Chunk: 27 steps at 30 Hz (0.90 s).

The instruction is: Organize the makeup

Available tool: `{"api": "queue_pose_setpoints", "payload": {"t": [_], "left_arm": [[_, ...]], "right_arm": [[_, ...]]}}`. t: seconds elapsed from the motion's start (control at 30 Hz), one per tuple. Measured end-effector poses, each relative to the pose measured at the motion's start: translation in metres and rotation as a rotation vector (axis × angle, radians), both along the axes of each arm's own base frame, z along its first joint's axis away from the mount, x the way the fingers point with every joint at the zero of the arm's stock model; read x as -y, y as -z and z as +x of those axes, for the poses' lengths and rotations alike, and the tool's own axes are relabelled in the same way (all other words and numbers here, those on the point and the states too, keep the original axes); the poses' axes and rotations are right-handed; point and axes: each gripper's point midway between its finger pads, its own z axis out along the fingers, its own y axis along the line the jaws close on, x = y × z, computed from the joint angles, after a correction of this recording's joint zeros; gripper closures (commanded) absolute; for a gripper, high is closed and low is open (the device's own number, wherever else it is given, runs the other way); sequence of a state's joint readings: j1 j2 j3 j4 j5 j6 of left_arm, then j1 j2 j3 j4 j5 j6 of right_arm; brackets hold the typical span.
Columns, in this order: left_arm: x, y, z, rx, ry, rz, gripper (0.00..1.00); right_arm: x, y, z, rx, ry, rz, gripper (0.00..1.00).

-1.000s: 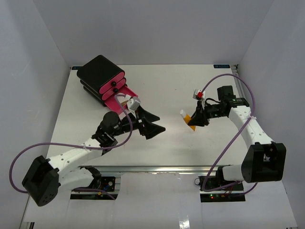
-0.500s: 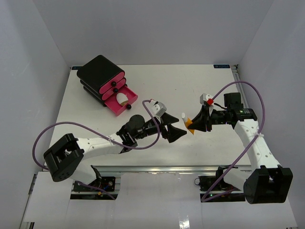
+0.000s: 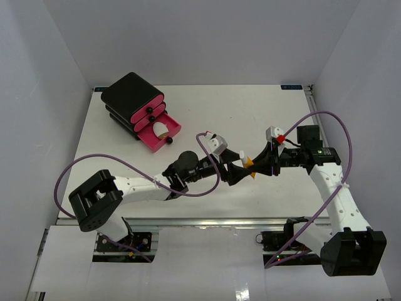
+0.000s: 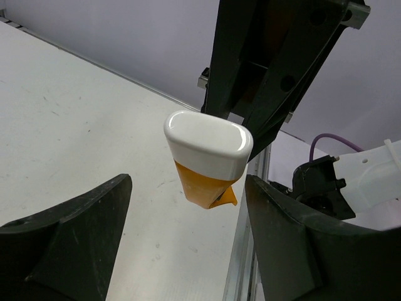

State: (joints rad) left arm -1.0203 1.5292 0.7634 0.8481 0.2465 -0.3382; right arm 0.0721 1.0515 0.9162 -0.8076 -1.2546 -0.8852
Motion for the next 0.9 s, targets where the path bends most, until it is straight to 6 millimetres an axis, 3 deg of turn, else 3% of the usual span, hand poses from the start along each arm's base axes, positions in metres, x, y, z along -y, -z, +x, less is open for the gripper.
{"api": "queue_pose_setpoints", "payload": {"t": [0.53, 0.73, 0.9], "left_arm": [[0.002, -0.015, -0.003, 0.033, 0.015, -0.038, 0.62], [0.002, -0.015, -0.005, 0.028, 0.026, -0.039, 0.72], [0.002, -0.015, -0.006, 0.029, 0.028, -0.04, 0.79]], "right_arm": [[0.0, 0.003, -0.001, 0.0, -0.007, 0.006, 0.76], [-0.001, 0.003, -0.002, -0.004, -0.011, 0.012, 0.64], [-0.001, 0.003, -0.001, -0.004, -0.012, 0.013, 0.42]]}}
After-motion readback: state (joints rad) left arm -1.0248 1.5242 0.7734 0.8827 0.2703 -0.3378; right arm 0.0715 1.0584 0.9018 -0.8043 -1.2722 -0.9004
